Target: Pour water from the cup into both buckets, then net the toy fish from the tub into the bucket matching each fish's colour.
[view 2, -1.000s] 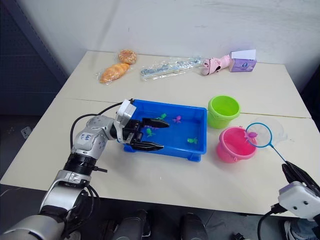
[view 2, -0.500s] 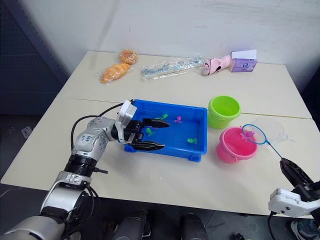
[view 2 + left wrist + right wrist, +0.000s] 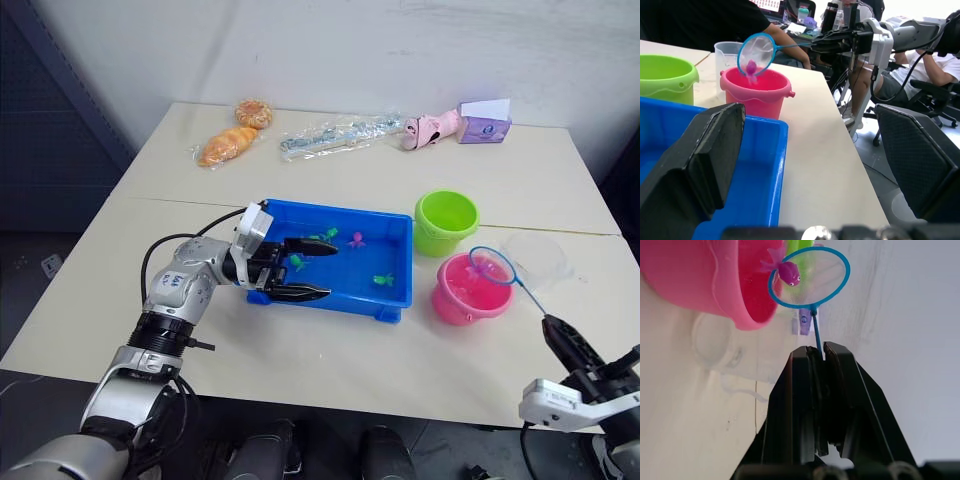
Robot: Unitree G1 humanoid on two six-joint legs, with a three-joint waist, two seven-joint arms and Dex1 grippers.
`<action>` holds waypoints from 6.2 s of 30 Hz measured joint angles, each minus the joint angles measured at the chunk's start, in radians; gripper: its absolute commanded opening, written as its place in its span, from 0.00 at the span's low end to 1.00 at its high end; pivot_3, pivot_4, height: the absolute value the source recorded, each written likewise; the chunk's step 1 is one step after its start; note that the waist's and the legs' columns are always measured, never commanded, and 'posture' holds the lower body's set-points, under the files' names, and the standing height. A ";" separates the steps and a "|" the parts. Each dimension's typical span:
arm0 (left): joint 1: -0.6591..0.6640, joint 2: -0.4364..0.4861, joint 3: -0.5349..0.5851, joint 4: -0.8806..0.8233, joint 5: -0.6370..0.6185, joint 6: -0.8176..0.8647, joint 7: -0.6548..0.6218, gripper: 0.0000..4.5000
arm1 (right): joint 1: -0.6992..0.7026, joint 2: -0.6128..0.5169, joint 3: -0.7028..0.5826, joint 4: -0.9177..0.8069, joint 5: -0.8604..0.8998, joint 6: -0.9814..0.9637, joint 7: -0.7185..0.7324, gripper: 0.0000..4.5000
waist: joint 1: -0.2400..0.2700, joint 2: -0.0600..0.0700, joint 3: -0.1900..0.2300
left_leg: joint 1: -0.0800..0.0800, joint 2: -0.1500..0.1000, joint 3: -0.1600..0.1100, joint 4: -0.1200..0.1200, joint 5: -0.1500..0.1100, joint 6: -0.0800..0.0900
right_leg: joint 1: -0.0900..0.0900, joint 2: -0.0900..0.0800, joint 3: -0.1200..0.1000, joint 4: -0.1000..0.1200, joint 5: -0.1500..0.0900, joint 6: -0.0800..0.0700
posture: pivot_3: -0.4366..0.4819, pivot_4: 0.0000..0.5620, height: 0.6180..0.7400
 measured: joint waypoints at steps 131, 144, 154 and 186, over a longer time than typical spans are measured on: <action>-0.056 -0.004 0.030 -0.078 -0.038 -0.049 0.063 0.99 | 0.107 0.005 -0.082 -0.634 1.316 1.227 0.240 0.00 | -0.011 0.000 0.000 | 0.000 -0.002 -0.001 -0.013 0.002 0.000 | -0.002 -0.001 -0.002 -0.008 0.000 0.001 | 0.48 0.27 1.00; -0.056 -0.031 0.031 0.002 -0.020 -0.115 0.059 0.99 | 0.168 0.010 0.101 -0.291 0.353 0.413 0.112 0.00 | -0.010 0.000 0.000 | 0.001 -0.001 0.000 -0.013 0.004 -0.003 | -0.002 0.000 0.000 -0.007 0.000 0.001 | 0.48 0.27 1.00; -0.056 -0.053 0.048 0.033 -0.020 -0.149 0.085 0.99 | 0.121 0.020 0.098 -0.165 0.024 0.199 -0.094 0.00 | -0.011 0.000 0.000 | 0.002 -0.001 0.000 -0.013 0.006 -0.005 | -0.002 0.001 0.001 -0.005 0.000 0.001 | 0.48 0.27 1.00; 0.316 0.313 0.379 0.025 -0.026 -0.201 0.255 0.99 | -0.977 -0.035 0.938 -0.205 1.078 1.454 0.313 0.00 | -0.016 -0.003 0.000 | 0.000 -0.002 -0.003 -0.009 0.003 0.001 | -0.004 -0.005 -0.003 0.000 0.001 -0.002 | 0.48 0.27 1.00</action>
